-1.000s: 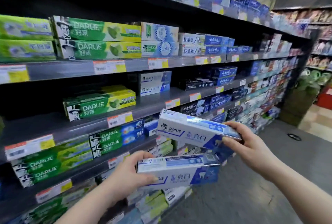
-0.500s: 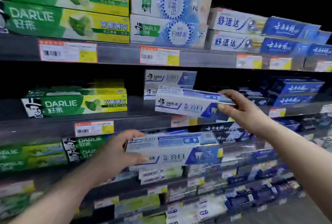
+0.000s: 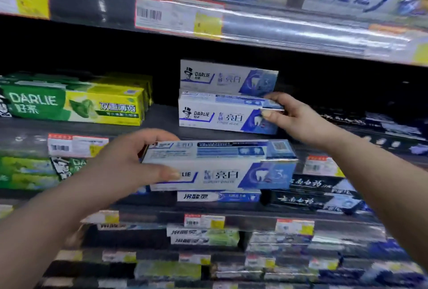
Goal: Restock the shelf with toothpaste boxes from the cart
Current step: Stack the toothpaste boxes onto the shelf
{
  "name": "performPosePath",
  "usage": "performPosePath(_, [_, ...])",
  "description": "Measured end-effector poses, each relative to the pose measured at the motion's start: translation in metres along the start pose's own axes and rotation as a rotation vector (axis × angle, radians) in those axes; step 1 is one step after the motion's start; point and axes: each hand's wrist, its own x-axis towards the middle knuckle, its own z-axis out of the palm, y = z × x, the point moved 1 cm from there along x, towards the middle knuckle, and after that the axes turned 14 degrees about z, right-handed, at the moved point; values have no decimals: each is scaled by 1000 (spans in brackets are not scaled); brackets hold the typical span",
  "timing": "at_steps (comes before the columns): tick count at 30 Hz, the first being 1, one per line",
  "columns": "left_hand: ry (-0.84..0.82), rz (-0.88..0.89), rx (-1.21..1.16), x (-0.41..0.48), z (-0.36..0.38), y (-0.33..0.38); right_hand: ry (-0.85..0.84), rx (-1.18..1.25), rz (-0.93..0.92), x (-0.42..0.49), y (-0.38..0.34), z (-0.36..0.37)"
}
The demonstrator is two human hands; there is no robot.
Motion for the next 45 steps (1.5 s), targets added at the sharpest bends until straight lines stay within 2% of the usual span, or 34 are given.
performPosePath(7, [-2,98,-45,13,-8,-6,133,-113,45,7,1,-6])
performPosePath(14, [10,134,0,22,-17,-6,158,-46,82,21,8,-3])
performPosePath(18, [57,161,-33,29,-15,-1,207,-107,70,23,9,-4])
performPosePath(26, [136,175,3,76,-19,22,256,-1,45,-2,-8,-33])
performPosePath(33, [163,166,43,131,-13,29,318,-70,54,-14,-3,-49])
performPosePath(38, [100,111,80,144,-11,22,341,-115,45,-14,-2,-47])
performPosePath(45, [332,197,357,142,-11,14,246,-140,58,-1,-7,-24])
